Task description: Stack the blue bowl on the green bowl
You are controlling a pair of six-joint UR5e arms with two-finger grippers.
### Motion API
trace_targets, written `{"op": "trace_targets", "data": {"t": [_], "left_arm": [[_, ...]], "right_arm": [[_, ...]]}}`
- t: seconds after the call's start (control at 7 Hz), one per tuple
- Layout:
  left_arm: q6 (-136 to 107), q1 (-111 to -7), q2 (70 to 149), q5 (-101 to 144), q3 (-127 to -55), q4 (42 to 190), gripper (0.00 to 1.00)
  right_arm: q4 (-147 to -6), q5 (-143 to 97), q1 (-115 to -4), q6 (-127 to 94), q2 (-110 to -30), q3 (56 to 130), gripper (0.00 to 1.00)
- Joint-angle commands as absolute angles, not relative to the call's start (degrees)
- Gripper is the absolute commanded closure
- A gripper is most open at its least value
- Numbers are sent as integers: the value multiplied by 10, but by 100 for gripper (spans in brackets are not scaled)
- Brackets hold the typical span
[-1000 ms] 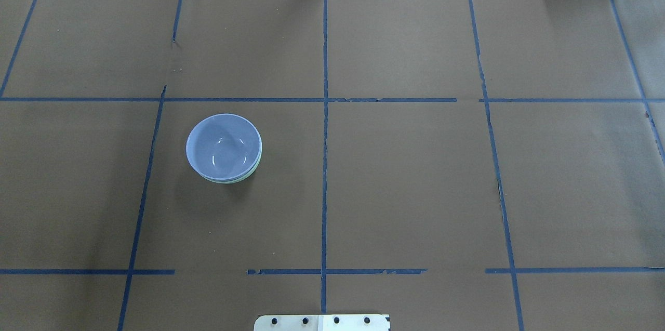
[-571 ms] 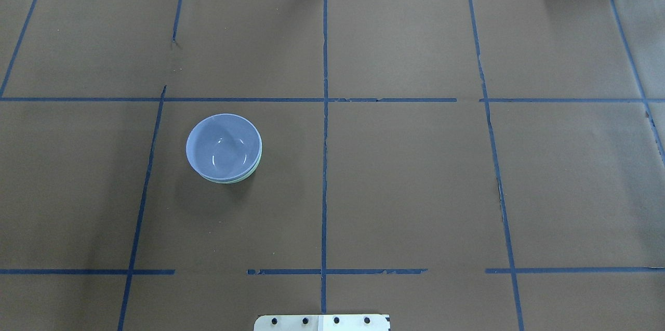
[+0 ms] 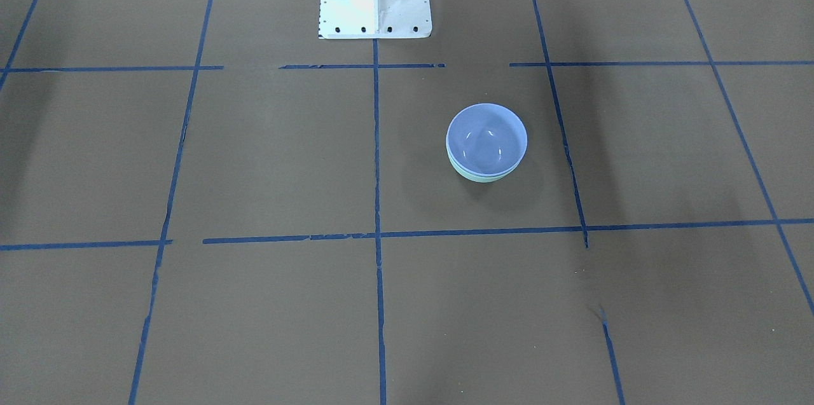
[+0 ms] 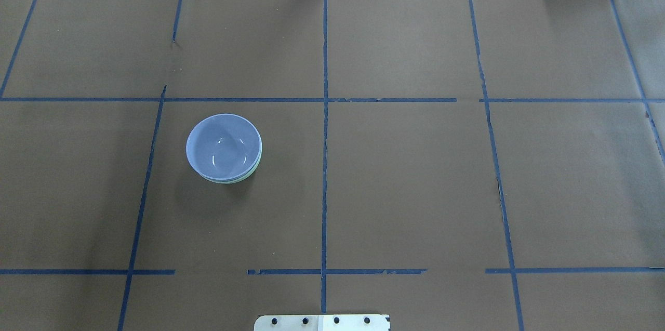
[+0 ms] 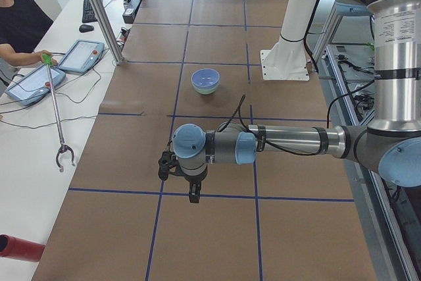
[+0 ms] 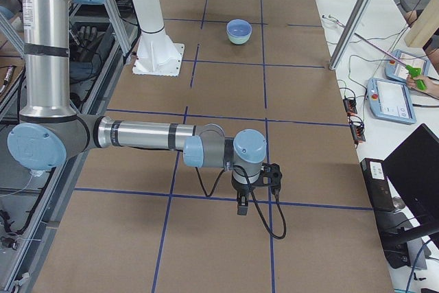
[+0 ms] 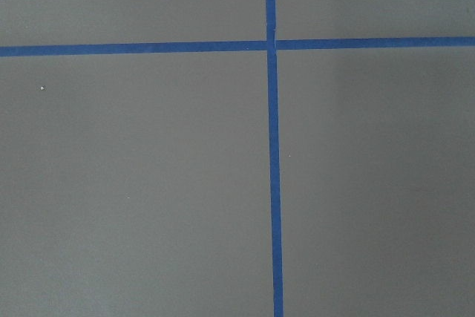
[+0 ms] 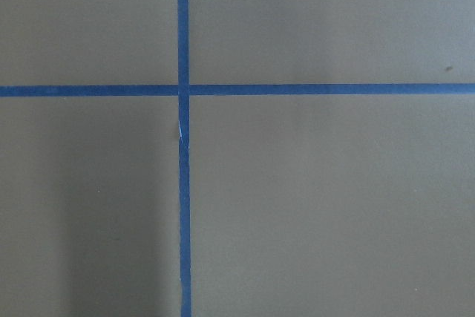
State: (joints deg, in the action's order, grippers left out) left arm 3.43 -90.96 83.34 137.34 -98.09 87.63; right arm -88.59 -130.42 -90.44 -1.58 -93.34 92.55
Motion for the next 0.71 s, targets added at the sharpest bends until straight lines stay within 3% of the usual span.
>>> {"op": "trace_targets", "data": {"t": [0.0, 0.57], "left_arm": [[33, -910, 838, 1375, -980, 876, 0], [33, -910, 860, 1375, -968, 877, 0]], "right_arm": [[-887, -1303, -904, -16, -933, 925, 0], [-886, -1303, -904, -16, -933, 925, 0]]}}
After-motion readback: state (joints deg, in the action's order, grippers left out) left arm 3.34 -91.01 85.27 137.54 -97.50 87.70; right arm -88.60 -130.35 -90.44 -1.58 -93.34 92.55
